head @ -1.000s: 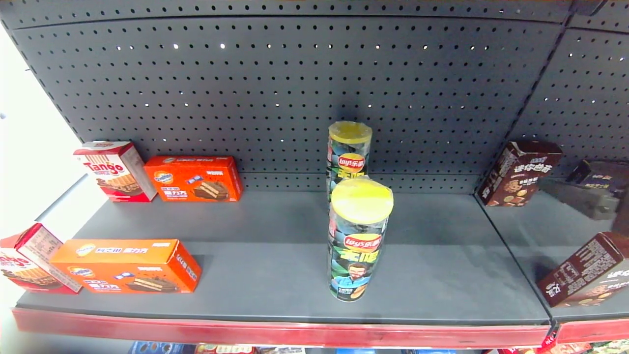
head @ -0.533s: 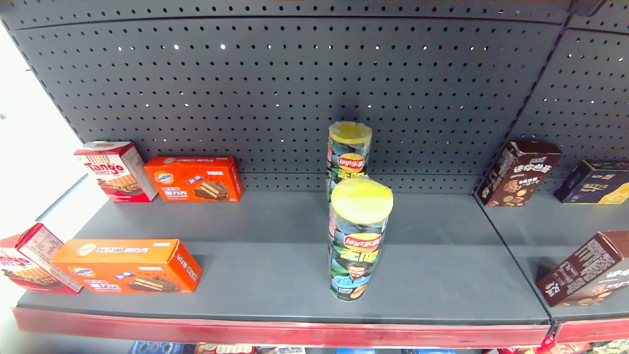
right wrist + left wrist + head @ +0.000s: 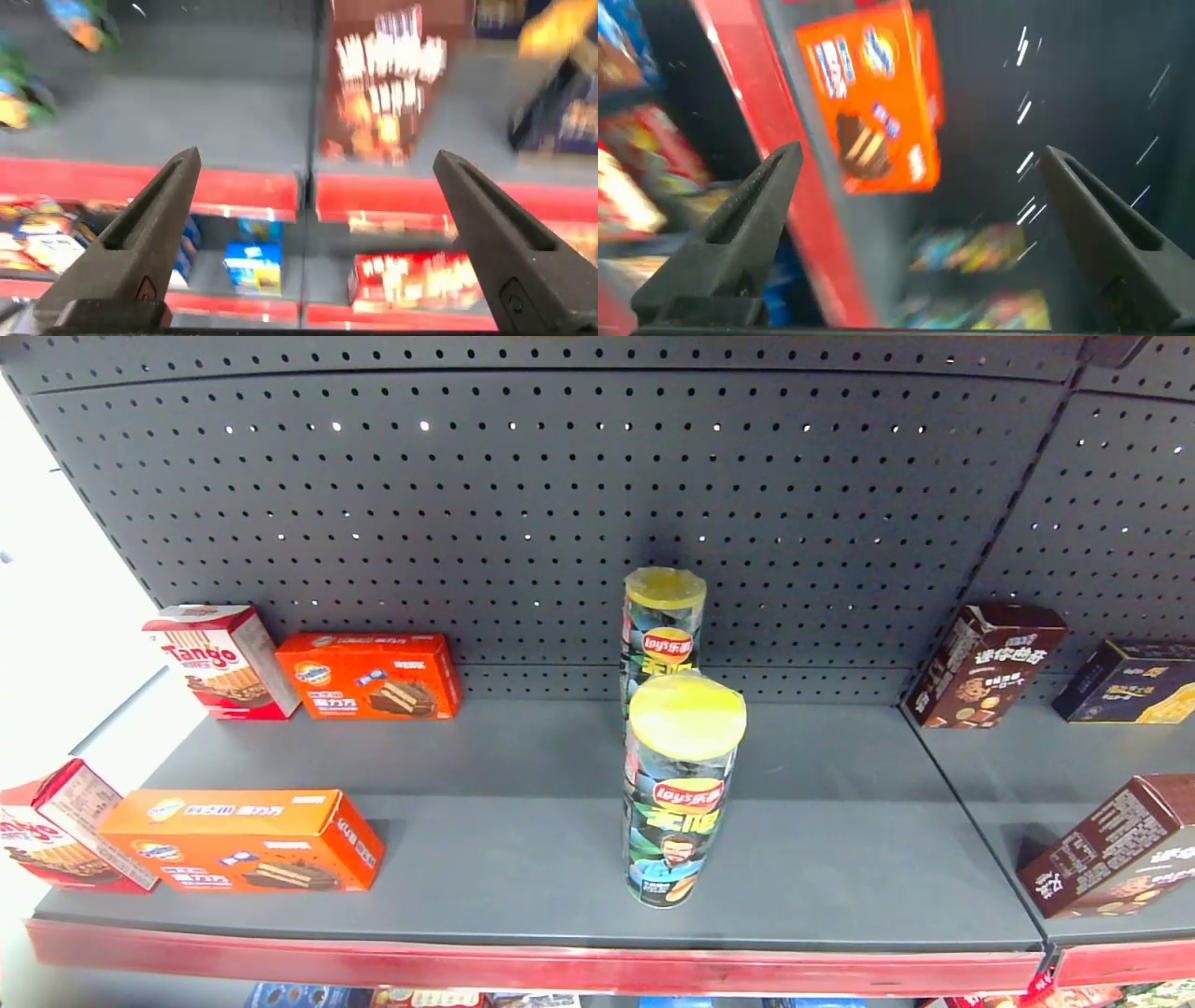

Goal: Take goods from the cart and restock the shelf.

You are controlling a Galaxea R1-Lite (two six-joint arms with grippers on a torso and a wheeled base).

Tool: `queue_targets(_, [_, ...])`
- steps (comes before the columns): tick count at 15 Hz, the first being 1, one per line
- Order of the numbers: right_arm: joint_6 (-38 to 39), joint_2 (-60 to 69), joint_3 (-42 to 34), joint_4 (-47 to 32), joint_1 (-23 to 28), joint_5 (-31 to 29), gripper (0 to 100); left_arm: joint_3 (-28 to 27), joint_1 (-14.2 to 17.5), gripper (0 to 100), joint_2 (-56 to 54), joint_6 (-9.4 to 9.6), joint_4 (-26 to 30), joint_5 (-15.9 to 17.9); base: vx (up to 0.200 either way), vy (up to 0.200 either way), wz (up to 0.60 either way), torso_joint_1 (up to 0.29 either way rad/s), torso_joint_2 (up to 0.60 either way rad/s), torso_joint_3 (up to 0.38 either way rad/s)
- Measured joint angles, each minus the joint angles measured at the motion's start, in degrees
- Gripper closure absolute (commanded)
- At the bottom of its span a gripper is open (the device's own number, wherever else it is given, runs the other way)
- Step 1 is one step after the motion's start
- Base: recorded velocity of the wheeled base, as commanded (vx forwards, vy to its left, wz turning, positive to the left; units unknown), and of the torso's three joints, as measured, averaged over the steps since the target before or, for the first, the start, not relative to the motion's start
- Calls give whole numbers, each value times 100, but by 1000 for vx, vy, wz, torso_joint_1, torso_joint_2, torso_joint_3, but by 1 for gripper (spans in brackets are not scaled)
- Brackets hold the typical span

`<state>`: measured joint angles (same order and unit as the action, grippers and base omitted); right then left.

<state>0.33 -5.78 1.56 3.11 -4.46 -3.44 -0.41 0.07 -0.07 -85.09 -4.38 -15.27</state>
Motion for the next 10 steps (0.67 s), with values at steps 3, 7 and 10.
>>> queue_targets(3, [115,55,-126,-304,13,-57,0,0,0,0,0,-327,6,-191,0,0,0,0,0,0])
queue_targets(7, [11,72,-140,-318,20,-46,0,-2,0,0,0,-340,17,-194,0,0,0,0,0,0])
queue_targets(10, [10,74,-145,-318,20,-44,0,-2,0,0,0,-349,20,-191,0,0,0,0,0,0])
